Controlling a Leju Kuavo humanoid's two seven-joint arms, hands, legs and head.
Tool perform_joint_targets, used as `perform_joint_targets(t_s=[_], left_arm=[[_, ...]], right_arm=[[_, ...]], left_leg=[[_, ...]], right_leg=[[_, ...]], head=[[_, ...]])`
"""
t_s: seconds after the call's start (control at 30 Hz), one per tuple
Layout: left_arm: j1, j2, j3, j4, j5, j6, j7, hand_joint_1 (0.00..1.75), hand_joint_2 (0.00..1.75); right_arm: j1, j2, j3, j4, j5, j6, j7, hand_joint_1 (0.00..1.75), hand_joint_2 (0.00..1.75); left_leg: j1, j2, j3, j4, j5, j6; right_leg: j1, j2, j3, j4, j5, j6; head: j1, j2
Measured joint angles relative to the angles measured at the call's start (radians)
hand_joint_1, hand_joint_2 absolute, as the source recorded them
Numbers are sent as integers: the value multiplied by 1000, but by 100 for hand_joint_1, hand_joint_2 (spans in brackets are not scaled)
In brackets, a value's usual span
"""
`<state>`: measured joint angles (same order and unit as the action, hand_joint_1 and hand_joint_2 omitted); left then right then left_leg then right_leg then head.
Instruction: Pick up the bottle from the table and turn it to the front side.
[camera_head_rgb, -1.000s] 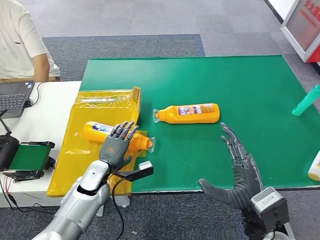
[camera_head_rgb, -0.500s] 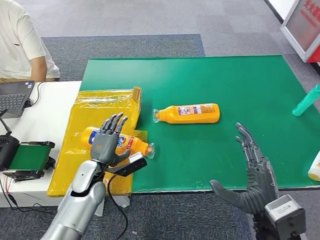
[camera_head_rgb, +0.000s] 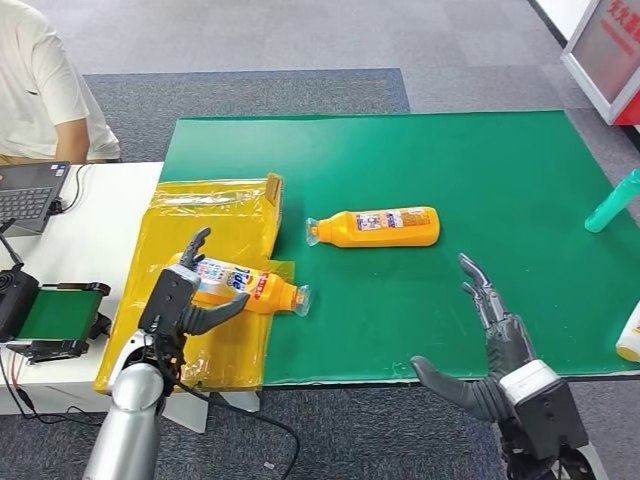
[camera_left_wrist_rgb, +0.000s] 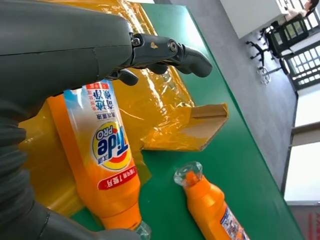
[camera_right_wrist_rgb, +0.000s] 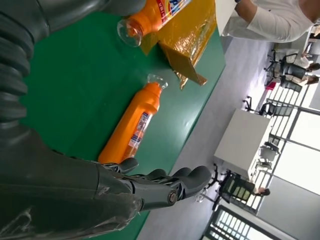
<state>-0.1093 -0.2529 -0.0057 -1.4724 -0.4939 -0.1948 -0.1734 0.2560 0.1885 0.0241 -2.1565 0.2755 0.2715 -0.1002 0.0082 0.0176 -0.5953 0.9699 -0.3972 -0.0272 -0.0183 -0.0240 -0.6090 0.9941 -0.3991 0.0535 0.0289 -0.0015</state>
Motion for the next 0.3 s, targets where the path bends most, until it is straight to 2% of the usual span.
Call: perform_joint_targets(t_s=[0.13, 0.3], left_arm=[[47, 0, 17, -79, 215, -113, 19, 0, 175], [142, 23, 13, -197, 423, -191, 53, 0, 175]], right_arm=[[-12, -7, 0, 39, -75, 20, 38, 0, 175], [-48, -39, 1, 110, -51, -11, 42, 0, 175]], left_leg=[[0, 0, 0, 0, 0, 0], [0, 0, 0, 0, 0, 0]], right_leg=[[0, 0, 0, 0, 0, 0], [0, 0, 0, 0, 0, 0]], head=[[0, 0], [0, 0]])
